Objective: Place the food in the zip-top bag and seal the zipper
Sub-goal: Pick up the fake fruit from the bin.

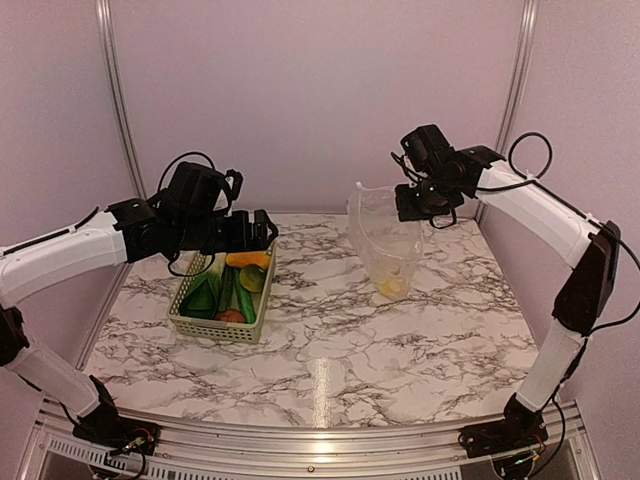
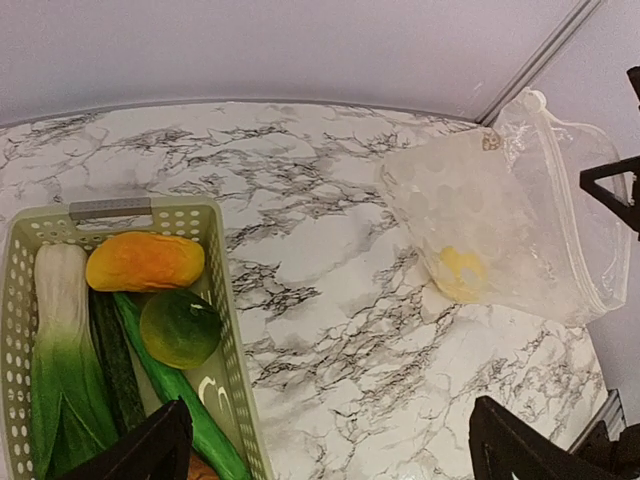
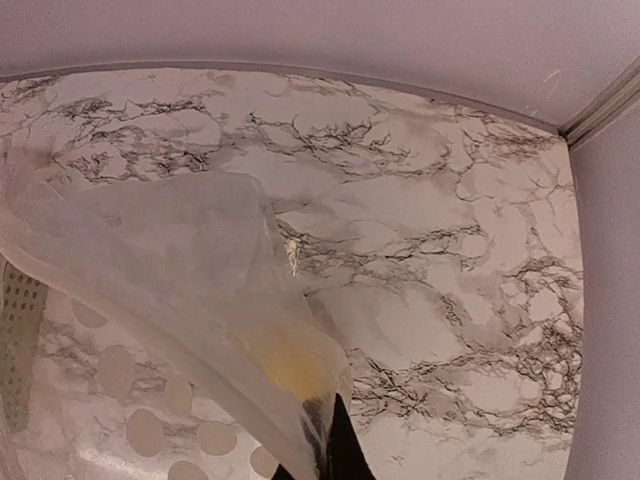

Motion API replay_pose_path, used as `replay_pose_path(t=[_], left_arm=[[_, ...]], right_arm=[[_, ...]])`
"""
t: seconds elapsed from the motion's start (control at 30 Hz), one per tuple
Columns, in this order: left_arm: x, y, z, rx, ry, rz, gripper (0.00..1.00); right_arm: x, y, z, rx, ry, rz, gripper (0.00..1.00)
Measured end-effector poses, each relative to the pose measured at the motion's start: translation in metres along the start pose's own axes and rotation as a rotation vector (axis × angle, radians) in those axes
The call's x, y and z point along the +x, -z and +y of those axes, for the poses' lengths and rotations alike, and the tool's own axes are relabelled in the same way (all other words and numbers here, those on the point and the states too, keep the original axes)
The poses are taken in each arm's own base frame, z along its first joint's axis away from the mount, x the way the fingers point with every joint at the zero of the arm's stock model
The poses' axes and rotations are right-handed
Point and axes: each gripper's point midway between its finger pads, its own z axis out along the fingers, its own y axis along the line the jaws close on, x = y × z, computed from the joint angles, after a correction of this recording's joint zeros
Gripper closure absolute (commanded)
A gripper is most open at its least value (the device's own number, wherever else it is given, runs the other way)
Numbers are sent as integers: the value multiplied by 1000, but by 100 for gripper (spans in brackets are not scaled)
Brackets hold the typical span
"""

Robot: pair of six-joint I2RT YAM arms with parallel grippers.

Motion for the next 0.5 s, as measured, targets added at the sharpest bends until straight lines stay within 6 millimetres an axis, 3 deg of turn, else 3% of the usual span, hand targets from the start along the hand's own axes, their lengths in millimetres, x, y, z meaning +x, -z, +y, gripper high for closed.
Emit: replay_pose_path(t=[0.13, 0.27, 0.5], left_arm=[[-8, 7, 25, -130, -5, -40, 1], [-4, 9, 47, -216, -19, -22, 1], [14, -1, 69, -262, -1, 68, 6]], right_arm=[[-10, 7, -16, 27, -7, -27, 100], [-9, 4, -11, -3, -9, -27, 100], [25, -21, 3, -70, 1, 58, 100]])
